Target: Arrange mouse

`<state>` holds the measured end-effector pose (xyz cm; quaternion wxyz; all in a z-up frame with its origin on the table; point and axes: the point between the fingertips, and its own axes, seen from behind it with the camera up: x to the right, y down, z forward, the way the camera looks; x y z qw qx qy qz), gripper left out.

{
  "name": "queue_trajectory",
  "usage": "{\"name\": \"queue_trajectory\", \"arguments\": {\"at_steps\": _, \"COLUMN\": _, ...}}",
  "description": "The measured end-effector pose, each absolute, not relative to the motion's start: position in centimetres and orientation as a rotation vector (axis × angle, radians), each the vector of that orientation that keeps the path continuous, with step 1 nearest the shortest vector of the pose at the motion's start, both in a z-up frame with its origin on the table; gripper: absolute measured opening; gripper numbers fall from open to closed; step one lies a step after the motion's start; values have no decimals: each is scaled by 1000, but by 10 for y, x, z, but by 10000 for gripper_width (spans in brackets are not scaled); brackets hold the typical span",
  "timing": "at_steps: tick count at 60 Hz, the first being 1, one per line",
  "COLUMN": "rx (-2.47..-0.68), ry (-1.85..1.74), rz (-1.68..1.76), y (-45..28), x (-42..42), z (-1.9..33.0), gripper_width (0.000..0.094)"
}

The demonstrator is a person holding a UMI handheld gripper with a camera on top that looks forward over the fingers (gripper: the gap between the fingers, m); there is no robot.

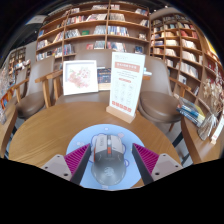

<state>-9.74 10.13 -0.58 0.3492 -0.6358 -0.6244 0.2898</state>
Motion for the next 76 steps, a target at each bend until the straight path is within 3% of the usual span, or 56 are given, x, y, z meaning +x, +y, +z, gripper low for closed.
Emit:
{"name": "queue_trajectory", "arguments": {"at_steps": 2, "rx": -1629, "ry": -1626, "rz": 743, "y": 101, "x": -96, "z": -3, "gripper_width": 825}}
{"name": "queue_trajectory", "arguments": {"at_steps": 11, "rx": -1612, "ry": -1608, "rz": 775, "y": 96, "x": -68, "z": 32, "gripper_width": 849}}
{"name": "queue_trajectory", "arguments": {"at_steps": 25, "rx": -1577, "ry": -1632, "rz": 743, "y": 71, "x": 53, "z": 82, "gripper_width": 850}}
{"name": "queue_trajectory", "arguments": {"at_steps": 47, "rx": -1653, "ry": -1608, "rz": 804, "y": 38, "x": 211, "z": 89, "gripper_width": 846}}
{"name": "queue_trajectory", "arguments": {"at_steps": 76, "rx": -1625, "ry": -1581, "rz": 814, "y": 43, "x": 235, "z": 105, "gripper_width": 847}}
